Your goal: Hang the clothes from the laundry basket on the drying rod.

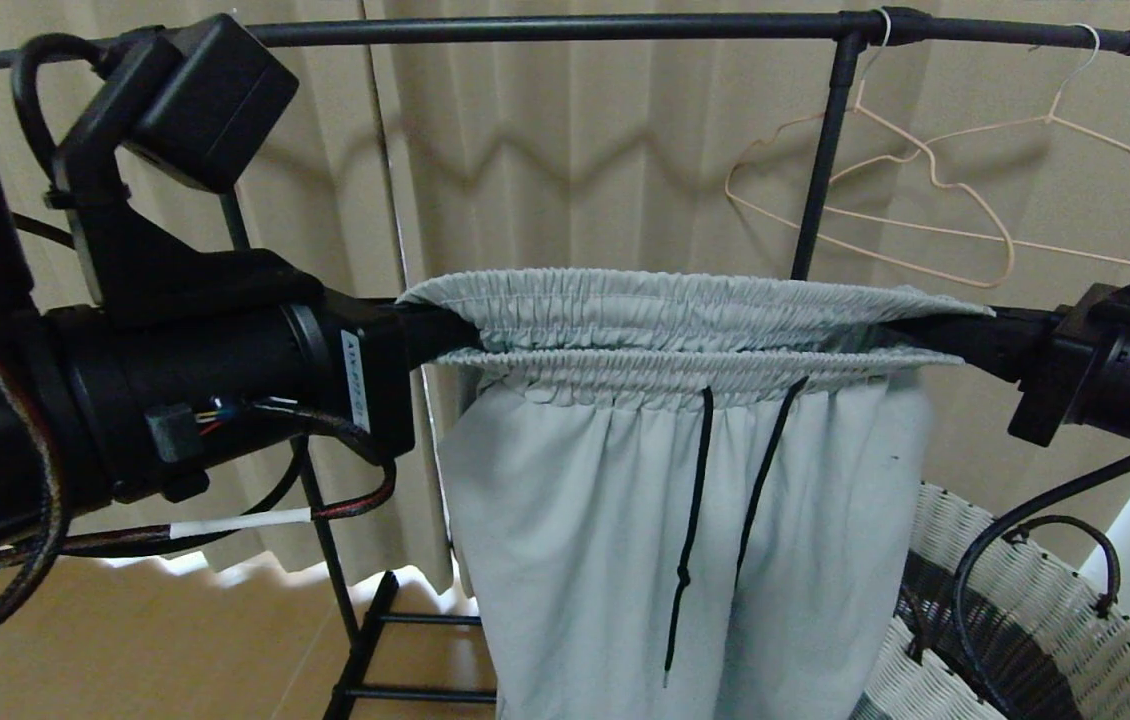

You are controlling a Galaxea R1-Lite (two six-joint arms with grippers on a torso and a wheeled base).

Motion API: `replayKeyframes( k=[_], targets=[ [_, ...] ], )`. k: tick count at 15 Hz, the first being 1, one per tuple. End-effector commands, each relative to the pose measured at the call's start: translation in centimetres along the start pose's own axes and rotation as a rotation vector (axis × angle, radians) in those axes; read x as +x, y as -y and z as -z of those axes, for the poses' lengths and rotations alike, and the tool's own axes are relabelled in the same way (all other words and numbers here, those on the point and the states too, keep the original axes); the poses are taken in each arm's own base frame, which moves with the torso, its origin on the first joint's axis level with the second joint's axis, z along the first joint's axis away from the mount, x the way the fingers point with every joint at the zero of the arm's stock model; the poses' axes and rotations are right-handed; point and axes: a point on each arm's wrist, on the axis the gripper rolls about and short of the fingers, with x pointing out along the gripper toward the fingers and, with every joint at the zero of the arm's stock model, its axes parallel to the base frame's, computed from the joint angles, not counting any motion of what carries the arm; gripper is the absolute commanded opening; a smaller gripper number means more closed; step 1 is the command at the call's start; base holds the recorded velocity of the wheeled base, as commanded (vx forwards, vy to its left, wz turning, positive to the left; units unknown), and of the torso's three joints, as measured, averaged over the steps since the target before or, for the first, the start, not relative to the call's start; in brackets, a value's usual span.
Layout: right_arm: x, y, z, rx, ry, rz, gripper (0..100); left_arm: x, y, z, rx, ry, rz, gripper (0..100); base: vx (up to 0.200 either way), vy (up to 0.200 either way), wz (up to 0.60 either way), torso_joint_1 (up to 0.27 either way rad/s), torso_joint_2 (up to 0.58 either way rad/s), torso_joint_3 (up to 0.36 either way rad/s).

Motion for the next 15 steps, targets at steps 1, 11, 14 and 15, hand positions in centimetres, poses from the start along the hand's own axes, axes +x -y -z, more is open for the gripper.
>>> replayKeyframes(
  k=[1, 11, 14, 15],
  targets=[
    [-0.1, 0.0, -0.1, -0.002, 0.003, 0.0, 0, -0.1, 0.0, 0.1, 0.0, -0.002, -0.001, 0, 0.0, 0.0, 0.0, 0.0, 0.0, 0.0],
    [-1.9, -0.9, 1.1, 0.002, -0.009, -0.029, 100, 0.8, -1.7, 1.2, 0.033, -0.049, -0.146, 0, 0.0, 0.0, 0.0, 0.0, 0.0, 0.0],
    [-2.8, -1.5, 1.3, -0.004, 0.004, -0.052, 100, 1.3, -2.1, 1.5, 0.036, -0.067, -0.214, 0, 0.0, 0.0, 0.0, 0.0, 0.0, 0.0],
    [-3.1, -1.6, 1.3, -0.005, 0.008, -0.052, 100, 1.3, -2.4, 1.5, 0.034, -0.068, -0.226, 0, 0.0, 0.0, 0.0, 0.0, 0.0, 0.0]
  ],
)
